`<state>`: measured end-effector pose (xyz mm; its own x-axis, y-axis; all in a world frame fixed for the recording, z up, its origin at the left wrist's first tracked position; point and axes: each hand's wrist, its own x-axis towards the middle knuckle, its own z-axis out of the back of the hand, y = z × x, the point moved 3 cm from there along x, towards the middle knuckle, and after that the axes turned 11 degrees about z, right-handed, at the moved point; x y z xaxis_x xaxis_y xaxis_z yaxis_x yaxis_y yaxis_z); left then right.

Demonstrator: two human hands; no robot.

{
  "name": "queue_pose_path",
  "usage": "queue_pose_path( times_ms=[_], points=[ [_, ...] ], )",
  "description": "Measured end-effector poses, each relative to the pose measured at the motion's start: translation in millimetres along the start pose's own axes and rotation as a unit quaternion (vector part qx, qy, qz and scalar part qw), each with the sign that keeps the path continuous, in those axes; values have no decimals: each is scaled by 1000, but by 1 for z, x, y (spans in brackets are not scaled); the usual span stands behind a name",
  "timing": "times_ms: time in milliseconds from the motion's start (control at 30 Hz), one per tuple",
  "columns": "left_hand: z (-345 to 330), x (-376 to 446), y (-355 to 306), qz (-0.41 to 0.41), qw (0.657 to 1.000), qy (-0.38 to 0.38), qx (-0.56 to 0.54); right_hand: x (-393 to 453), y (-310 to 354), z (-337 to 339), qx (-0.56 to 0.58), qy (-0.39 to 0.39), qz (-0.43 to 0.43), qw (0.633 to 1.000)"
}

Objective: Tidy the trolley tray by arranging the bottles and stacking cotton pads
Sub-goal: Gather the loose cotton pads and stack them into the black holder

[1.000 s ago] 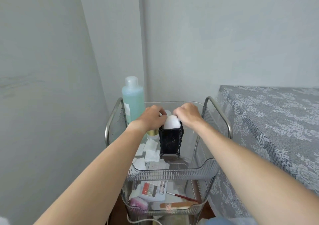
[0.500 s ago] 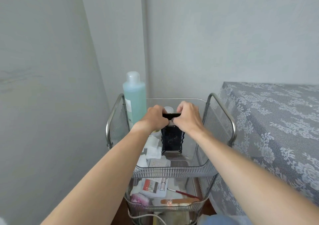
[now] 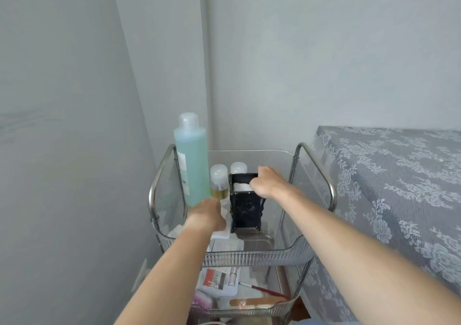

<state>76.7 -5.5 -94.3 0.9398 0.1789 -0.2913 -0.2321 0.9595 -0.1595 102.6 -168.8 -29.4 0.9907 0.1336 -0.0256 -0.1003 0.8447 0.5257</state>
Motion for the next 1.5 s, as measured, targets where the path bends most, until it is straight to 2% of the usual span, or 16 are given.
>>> queue_pose_path(
  times_ms=[100,167,367,433,533,633,800,900,1067,1200,1300,1433,1500],
  points=[
    [-1,1,-5,-5,996,-56,67,-3,-1,-2,7,10,-5,1000],
    [4,0,-4,-3,995,-82,61,-3,-2,-2,19,8,-6,1000],
    [41,-2,3,-6,989,-96,-115,-6,-4,2,96,-19,24,995],
    [60,-2,4,-17,975,-123,-186,-7,-1,6,127,-47,51,990],
    [87,-8,1,-77,941,-149,-293,-7,5,12,150,-66,84,983],
    [101,-13,-8,-118,919,-126,-355,-5,13,17,181,-65,110,975],
    [104,-19,-21,-127,895,-45,-425,-4,17,28,246,-88,100,960],
    [102,-21,-25,-121,906,-49,-403,-8,13,33,220,-103,98,965],
    [89,-18,-30,-112,939,-101,-310,-13,6,27,87,-75,90,989],
    [87,-22,-41,-119,955,-132,-238,-11,3,23,64,-79,80,992],
    [86,-23,-47,-123,966,-127,-189,-8,2,22,40,-79,79,993],
    [80,-16,-49,-100,967,-134,-190,-7,1,20,34,-102,72,992],
    [74,-9,-48,-80,966,-114,-220,-7,1,16,60,-124,80,987]
  ],
)
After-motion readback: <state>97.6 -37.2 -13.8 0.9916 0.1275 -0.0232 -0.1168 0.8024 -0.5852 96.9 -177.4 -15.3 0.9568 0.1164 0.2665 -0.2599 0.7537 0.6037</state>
